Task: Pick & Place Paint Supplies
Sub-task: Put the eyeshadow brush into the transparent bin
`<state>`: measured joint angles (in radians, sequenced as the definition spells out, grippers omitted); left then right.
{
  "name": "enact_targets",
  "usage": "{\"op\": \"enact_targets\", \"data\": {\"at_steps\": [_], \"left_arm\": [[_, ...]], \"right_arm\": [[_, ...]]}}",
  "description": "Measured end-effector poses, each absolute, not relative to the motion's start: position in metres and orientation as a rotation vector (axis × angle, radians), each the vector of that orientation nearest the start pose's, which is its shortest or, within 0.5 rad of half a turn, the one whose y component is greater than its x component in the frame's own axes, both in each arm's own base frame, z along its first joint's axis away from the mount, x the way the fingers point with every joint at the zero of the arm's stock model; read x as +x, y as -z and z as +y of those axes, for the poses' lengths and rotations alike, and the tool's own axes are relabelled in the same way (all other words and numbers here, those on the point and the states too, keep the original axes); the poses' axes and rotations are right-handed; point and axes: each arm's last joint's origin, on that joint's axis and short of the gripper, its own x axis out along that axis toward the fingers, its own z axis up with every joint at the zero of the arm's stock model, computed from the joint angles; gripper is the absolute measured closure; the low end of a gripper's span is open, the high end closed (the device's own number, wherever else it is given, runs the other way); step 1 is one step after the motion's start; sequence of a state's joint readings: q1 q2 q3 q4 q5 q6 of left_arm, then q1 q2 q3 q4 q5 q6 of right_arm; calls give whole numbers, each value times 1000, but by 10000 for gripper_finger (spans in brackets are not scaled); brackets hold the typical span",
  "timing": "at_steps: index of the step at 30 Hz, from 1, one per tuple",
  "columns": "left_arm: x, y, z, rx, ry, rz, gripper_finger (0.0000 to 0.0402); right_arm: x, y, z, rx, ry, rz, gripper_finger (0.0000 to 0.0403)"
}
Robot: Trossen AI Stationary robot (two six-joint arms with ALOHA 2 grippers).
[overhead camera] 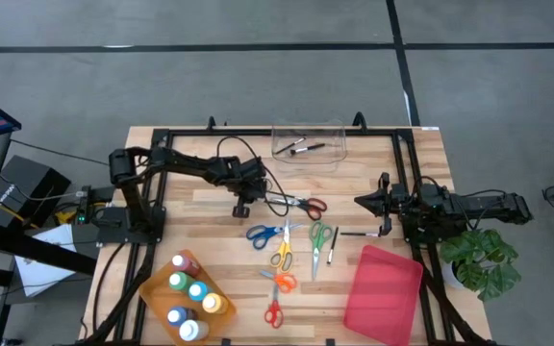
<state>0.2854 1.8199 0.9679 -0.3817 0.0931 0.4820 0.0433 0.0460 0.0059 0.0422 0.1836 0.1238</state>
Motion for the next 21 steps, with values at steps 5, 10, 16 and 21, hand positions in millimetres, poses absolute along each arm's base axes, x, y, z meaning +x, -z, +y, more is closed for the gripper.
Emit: {"op": "enact_targets", "data": {"at_steps": [5, 10, 16, 21], "left_arm": [[304, -144, 78, 144, 141, 1183, 401], [297, -172, 74, 105, 84, 1123, 401], [296, -205, 64, 101, 75, 961, 401], [295, -229, 58, 66, 80, 816, 401]], "right_arm": [[100, -166, -1, 124, 140, -11, 394], [100, -166, -1, 124, 140, -11, 394], [100, -166, -1, 124, 140, -11, 395], [100, -166, -1, 124, 140, -11, 395]]}}
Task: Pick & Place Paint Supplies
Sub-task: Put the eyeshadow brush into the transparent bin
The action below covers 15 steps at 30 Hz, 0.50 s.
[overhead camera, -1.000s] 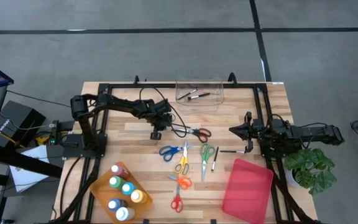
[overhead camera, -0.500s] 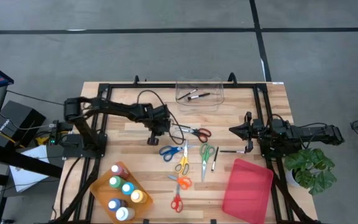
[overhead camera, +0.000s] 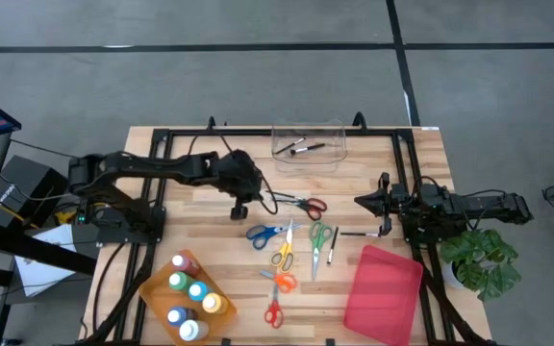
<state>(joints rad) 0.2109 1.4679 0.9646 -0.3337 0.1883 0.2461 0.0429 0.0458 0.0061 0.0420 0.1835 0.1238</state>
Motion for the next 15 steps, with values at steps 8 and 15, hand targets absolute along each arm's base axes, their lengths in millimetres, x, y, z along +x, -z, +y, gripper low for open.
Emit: {"op": "enact_targets", "data": {"at_steps": [8, 15], "left_arm": [[302, -255, 44, -44, 207, 582, 401], [314, -274, 17, -115, 385, 375, 401]], "right_arm": [[100, -166, -1, 124, 140, -11, 395], [100, -166, -1, 124, 140, -11, 395]]}}
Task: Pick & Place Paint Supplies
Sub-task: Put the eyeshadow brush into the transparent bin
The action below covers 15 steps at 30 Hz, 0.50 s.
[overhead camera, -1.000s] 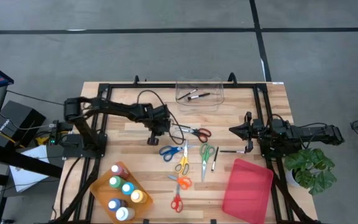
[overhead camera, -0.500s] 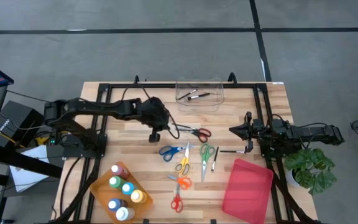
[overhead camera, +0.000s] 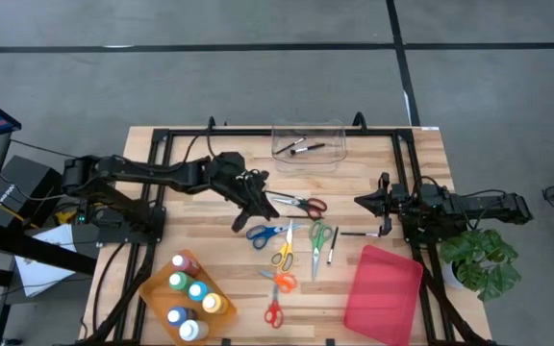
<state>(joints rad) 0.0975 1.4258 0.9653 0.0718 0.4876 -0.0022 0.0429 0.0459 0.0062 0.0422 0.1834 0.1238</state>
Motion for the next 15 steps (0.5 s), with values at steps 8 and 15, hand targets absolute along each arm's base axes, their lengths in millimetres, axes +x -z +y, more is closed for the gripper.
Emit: {"op": "enact_targets", "data": {"at_steps": [8, 15], "left_arm": [[318, -298, -31, -96, 637, 147, 401], [311, -315, -74, -51, 794, -25, 401]], "right_arm": [[100, -166, -1, 124, 139, -11, 395], [100, -166, -1, 124, 140, -11, 395]]}}
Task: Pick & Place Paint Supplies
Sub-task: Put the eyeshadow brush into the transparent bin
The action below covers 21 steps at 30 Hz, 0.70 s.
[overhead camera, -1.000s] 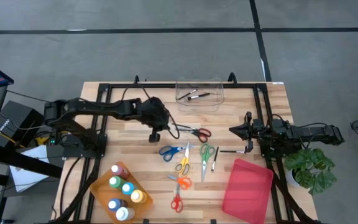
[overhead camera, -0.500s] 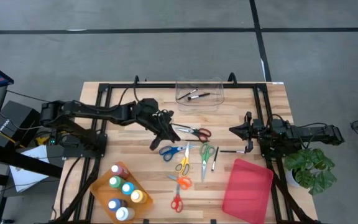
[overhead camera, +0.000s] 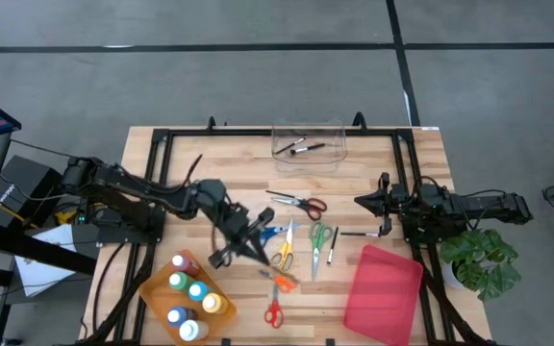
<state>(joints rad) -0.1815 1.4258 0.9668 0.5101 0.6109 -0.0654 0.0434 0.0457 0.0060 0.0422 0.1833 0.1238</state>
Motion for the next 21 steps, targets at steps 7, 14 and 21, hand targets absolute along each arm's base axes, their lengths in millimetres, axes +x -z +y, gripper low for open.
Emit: {"op": "enact_targets", "data": {"at_steps": [7, 14, 21], "left_arm": [[300, -326, -107, -27, 905, -153, 401], [294, -330, -120, -22, 947, -197, 401], [296, -330, -116, 0, 911, -207, 401]], "right_arm": [[100, -166, -1, 124, 140, -11, 395], [100, -166, -1, 124, 140, -11, 395], [100, -166, -1, 124, 140, -11, 395]]}}
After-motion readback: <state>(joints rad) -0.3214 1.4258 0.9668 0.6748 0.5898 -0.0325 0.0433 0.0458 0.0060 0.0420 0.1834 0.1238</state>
